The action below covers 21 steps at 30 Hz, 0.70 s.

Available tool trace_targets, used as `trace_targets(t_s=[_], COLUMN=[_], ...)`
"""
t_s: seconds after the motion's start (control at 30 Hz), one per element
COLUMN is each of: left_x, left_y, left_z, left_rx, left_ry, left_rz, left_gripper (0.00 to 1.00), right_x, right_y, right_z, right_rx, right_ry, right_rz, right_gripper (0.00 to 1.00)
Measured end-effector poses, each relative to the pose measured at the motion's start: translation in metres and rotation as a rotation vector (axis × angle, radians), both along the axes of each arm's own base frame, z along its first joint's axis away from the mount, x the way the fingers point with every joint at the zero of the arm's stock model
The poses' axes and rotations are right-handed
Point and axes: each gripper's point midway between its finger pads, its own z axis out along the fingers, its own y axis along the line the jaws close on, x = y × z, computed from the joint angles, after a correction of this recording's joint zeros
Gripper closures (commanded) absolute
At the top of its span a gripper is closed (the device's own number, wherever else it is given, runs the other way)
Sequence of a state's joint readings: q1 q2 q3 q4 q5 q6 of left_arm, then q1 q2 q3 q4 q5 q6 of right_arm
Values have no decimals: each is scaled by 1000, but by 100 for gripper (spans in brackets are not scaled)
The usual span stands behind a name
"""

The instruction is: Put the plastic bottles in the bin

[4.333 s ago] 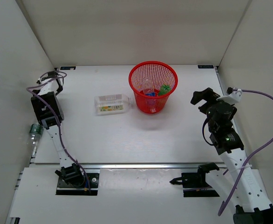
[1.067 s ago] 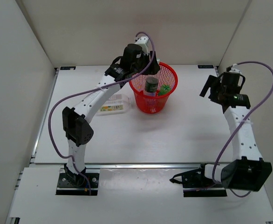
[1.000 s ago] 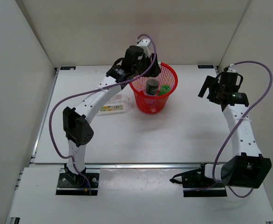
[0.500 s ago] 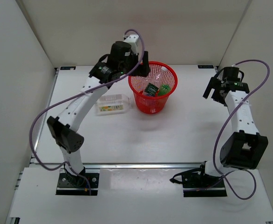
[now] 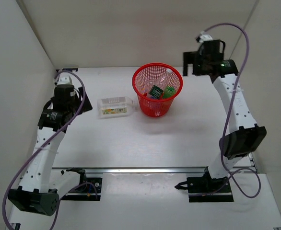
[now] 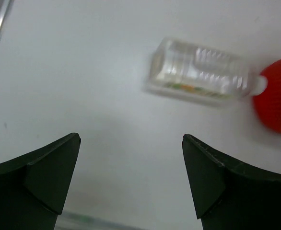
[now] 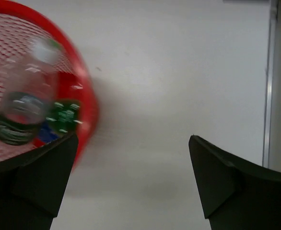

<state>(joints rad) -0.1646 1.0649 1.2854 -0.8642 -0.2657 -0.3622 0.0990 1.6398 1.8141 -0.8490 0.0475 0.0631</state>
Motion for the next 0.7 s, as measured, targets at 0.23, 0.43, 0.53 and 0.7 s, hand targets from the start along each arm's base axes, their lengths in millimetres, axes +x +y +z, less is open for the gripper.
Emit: trace_targets(t_s=[0.23, 0.43, 0.53, 0.7], left_x=[-73, -86, -78, -60], left_y=[41, 64, 69, 71], left_z=[-97, -77, -51, 1], left_rx=[-17, 10, 17, 19], left_ry=[281, 231, 163, 29], left_rz=[239, 381, 414, 426], left_gripper=[1, 2, 1, 1], right_x=[22, -7, -14, -12], right_y=[217, 347, 393, 443], right_z=[122, 72, 31, -31], right_rx=[43, 74, 140, 225], right_ry=[-380, -354, -291, -204], right_rz=[583, 915, 1016, 1084], right_gripper=[3, 3, 2, 1])
